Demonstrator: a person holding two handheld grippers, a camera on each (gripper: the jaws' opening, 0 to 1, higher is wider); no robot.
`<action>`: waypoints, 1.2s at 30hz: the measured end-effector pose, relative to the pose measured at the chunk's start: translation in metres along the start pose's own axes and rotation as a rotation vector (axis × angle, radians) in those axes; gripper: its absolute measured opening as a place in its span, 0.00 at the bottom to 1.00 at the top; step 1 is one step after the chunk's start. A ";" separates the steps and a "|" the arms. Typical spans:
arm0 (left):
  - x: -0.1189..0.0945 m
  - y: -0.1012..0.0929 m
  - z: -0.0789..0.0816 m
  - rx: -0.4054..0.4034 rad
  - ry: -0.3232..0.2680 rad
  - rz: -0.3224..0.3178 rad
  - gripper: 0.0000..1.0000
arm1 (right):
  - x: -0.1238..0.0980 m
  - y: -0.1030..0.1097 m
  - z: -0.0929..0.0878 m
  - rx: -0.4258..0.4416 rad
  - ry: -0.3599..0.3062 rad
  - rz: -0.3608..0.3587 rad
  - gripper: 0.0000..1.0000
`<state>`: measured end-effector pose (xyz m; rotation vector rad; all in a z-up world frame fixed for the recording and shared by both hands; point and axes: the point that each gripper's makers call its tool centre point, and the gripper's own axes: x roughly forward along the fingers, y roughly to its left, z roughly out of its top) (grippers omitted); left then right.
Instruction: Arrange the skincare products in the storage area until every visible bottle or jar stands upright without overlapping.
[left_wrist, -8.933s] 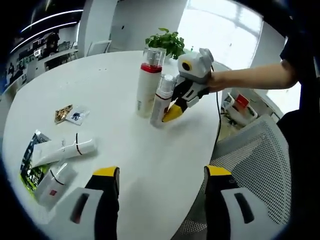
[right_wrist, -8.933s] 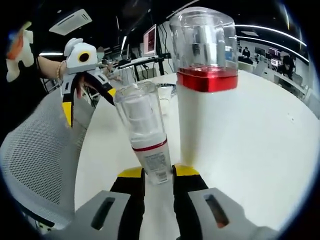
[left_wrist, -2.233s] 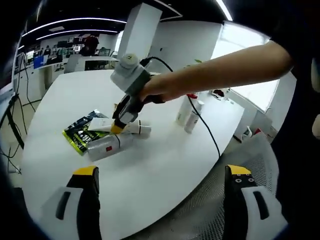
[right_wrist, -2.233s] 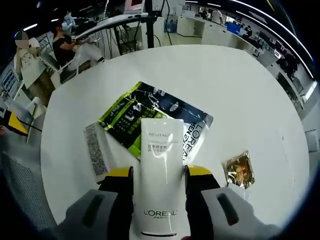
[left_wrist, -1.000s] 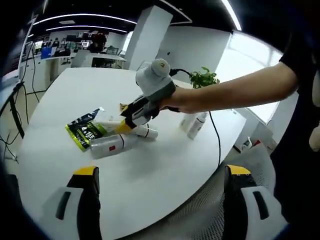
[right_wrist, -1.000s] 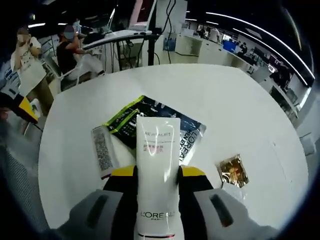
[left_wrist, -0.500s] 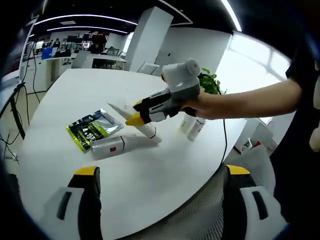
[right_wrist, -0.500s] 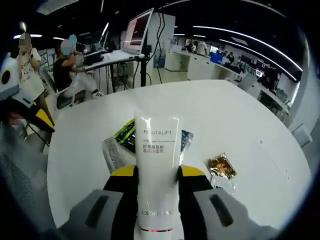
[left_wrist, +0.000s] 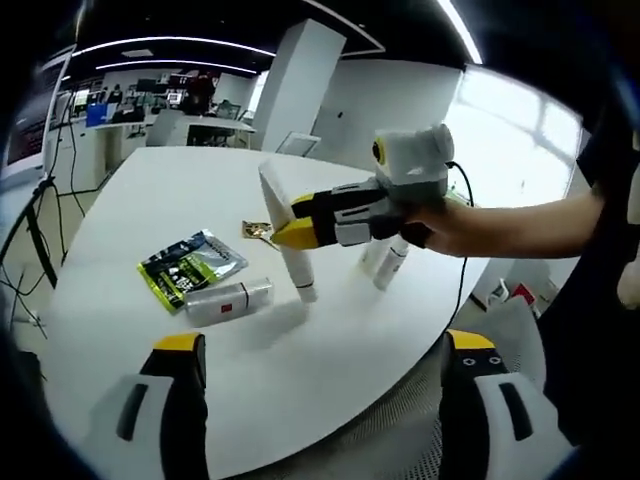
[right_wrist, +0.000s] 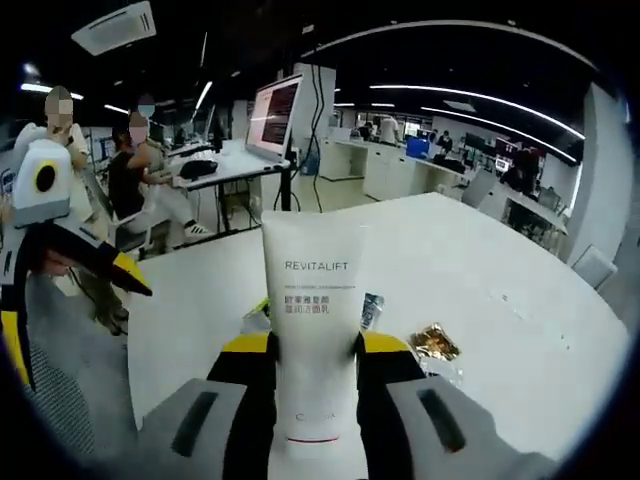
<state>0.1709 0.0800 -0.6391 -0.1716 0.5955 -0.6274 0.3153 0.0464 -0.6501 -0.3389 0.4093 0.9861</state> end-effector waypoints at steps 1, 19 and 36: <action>0.000 0.000 0.001 0.001 -0.002 0.003 0.90 | -0.003 0.002 0.002 0.005 -0.009 -0.001 0.29; -0.007 -0.014 0.046 -0.031 -0.120 0.009 0.78 | -0.051 0.041 0.017 -0.059 -0.077 -0.035 0.30; 0.011 -0.040 0.070 -0.037 -0.150 -0.060 0.53 | -0.097 0.062 0.015 -0.061 -0.112 -0.108 0.30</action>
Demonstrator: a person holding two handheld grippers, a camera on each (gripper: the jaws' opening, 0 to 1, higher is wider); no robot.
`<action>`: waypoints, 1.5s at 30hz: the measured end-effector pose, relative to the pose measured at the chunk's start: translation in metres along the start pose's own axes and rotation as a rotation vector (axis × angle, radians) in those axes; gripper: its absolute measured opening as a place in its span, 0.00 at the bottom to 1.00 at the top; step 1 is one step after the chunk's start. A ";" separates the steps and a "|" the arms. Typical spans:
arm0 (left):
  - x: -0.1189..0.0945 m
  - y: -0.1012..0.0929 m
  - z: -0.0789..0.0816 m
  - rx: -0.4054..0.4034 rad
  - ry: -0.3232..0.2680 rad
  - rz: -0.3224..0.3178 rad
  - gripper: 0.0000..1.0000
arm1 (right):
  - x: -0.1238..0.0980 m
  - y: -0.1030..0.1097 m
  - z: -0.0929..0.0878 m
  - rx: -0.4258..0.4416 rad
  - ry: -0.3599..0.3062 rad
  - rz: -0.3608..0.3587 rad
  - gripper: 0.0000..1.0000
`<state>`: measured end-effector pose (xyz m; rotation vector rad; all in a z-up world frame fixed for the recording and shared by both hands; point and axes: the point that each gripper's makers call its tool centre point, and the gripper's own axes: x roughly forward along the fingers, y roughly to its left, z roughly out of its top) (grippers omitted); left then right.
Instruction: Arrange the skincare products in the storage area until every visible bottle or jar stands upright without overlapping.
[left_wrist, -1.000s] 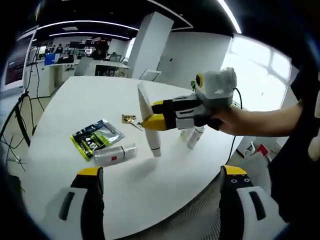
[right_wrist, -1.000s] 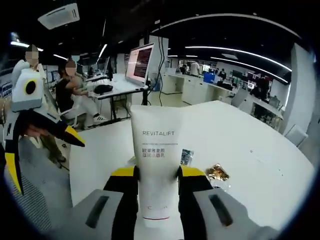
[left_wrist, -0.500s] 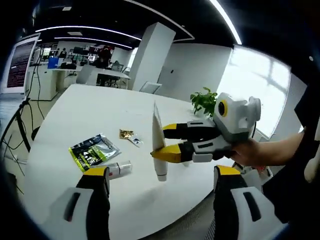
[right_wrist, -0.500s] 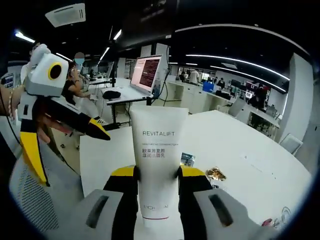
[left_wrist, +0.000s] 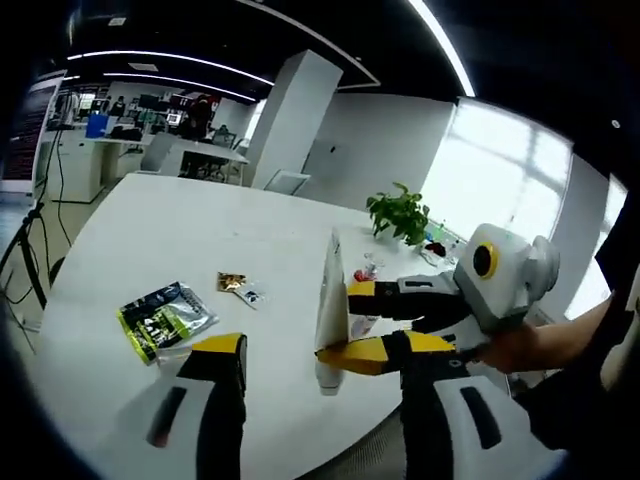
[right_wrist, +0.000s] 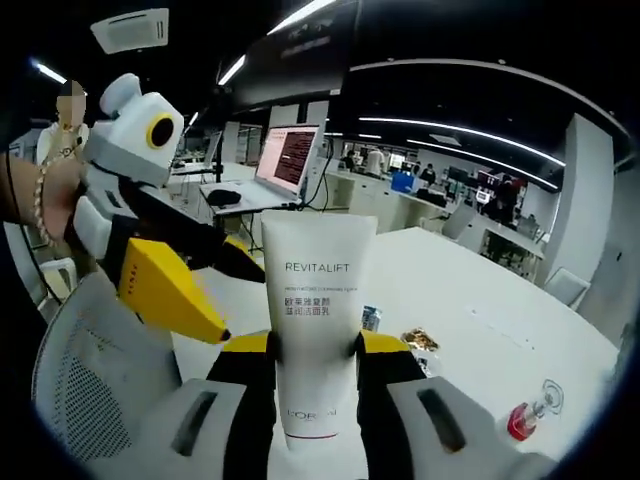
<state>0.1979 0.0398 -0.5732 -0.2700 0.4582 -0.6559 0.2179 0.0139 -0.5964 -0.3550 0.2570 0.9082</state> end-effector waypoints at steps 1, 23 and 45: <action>0.003 -0.004 0.002 -0.001 -0.004 -0.007 0.52 | -0.002 0.001 -0.001 0.005 0.001 -0.006 0.30; 0.031 -0.038 -0.002 0.057 0.034 -0.068 0.13 | -0.028 0.004 -0.002 0.006 0.006 -0.070 0.30; 0.018 -0.069 0.038 0.156 0.064 -0.307 0.05 | -0.057 0.001 0.007 0.119 -0.045 0.156 0.41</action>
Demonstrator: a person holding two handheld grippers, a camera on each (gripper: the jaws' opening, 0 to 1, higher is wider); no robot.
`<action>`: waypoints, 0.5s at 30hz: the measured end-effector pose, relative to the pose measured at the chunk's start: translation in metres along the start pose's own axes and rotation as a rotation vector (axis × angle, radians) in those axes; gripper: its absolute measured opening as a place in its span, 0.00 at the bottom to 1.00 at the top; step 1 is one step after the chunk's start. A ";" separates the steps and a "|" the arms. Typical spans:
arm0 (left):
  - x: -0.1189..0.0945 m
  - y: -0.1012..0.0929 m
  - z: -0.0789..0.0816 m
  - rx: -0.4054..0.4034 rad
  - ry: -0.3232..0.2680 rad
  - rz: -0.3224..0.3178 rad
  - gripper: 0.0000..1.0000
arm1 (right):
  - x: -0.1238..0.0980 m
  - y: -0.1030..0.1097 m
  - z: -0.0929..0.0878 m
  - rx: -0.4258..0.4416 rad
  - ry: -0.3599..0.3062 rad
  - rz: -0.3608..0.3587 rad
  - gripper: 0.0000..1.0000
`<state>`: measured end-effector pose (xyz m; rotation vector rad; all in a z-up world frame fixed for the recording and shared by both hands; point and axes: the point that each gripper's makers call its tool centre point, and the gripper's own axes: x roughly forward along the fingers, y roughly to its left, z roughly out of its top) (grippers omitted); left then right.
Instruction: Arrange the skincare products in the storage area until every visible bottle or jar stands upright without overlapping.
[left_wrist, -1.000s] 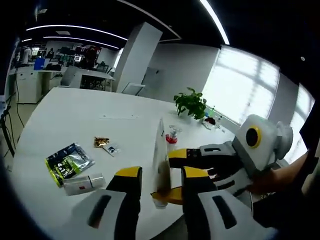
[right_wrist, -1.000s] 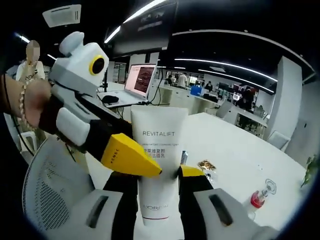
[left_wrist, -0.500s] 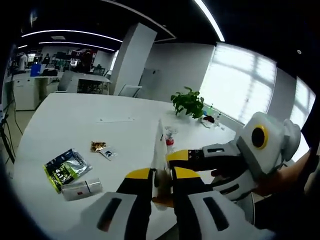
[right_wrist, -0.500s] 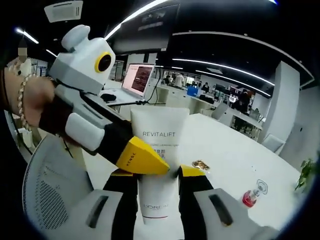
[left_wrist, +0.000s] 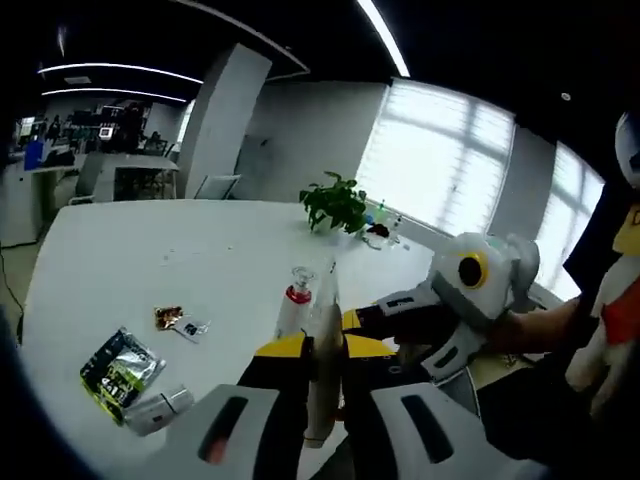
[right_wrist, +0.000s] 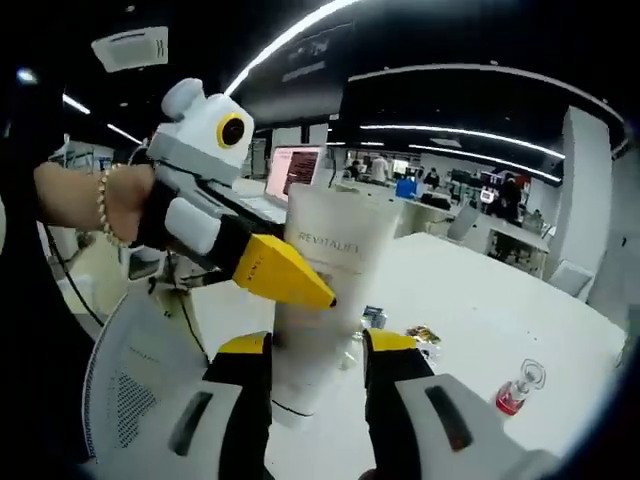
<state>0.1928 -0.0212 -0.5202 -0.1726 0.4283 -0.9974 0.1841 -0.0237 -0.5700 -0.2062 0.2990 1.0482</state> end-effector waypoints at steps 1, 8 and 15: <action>0.000 -0.003 0.003 -0.002 -0.009 -0.022 0.05 | -0.003 -0.005 0.003 -0.007 -0.031 0.011 0.43; -0.001 -0.034 0.014 0.053 0.009 -0.181 0.05 | -0.021 0.016 0.025 0.082 -0.151 0.270 0.37; 0.002 -0.056 0.028 0.084 -0.017 -0.285 0.06 | -0.034 0.024 0.040 0.173 -0.221 0.392 0.23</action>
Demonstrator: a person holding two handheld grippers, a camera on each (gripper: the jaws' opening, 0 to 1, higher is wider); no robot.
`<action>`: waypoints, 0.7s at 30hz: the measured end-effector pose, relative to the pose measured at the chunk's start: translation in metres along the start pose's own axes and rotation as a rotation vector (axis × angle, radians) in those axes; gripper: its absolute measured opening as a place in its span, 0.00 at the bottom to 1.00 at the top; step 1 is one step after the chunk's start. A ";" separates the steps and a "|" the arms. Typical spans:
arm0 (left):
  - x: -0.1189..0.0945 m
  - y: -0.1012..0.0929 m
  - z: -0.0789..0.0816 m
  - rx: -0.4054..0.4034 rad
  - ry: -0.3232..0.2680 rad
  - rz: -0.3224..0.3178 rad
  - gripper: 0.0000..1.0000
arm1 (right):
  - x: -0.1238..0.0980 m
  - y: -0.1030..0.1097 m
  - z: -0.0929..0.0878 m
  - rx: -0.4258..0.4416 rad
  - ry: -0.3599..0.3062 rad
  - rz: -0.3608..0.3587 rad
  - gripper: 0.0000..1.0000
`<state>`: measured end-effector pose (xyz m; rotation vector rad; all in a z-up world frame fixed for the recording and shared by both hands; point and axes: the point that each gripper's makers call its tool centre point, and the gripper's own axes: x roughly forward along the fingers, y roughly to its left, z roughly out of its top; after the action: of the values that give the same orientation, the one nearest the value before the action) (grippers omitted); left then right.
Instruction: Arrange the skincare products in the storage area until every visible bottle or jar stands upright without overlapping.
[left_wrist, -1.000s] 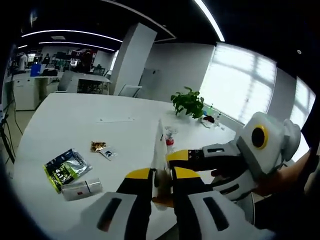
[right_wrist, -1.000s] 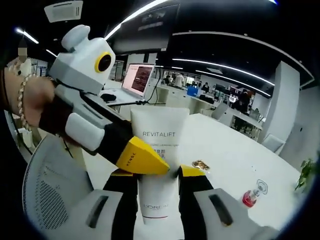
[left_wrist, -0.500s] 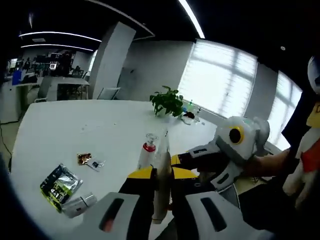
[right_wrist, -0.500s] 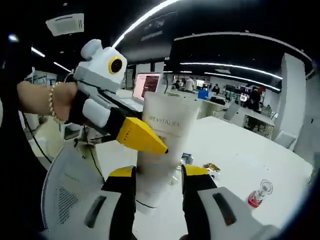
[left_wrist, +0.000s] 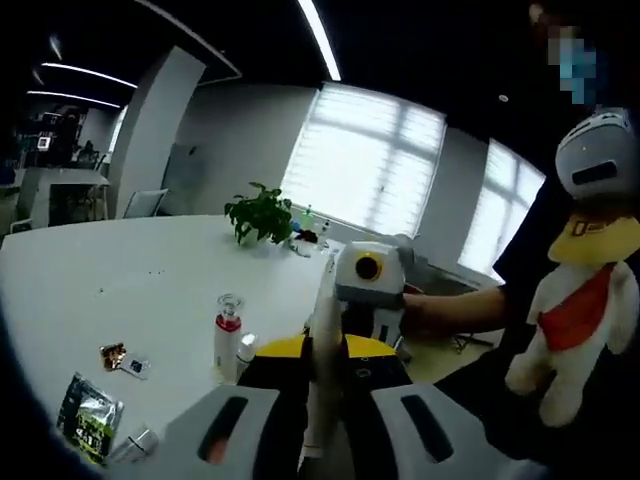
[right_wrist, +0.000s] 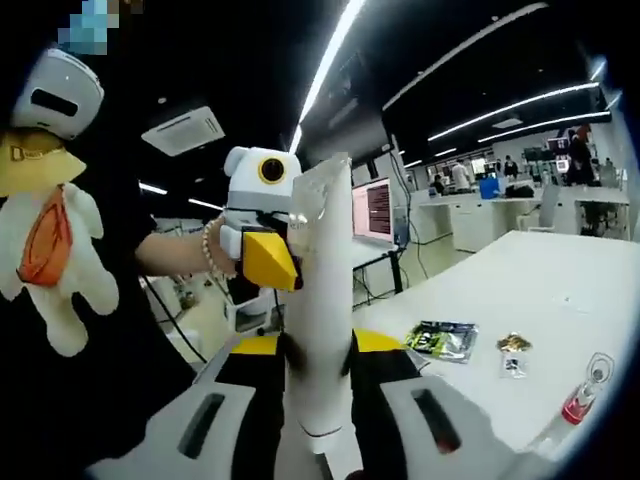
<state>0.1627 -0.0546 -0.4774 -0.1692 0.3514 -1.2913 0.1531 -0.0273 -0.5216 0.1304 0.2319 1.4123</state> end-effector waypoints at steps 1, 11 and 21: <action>0.001 0.000 0.001 -0.006 -0.002 -0.009 0.06 | 0.000 0.001 0.001 -0.007 -0.002 0.000 0.23; 0.008 -0.007 -0.008 0.130 0.146 -0.043 0.10 | -0.004 -0.001 -0.006 -0.187 0.065 -0.089 0.20; 0.017 -0.006 -0.018 0.346 0.325 -0.015 0.11 | -0.009 -0.009 -0.008 -0.271 0.146 -0.110 0.19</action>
<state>0.1552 -0.0706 -0.4952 0.3342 0.3964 -1.3752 0.1586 -0.0376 -0.5306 -0.2063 0.1636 1.3316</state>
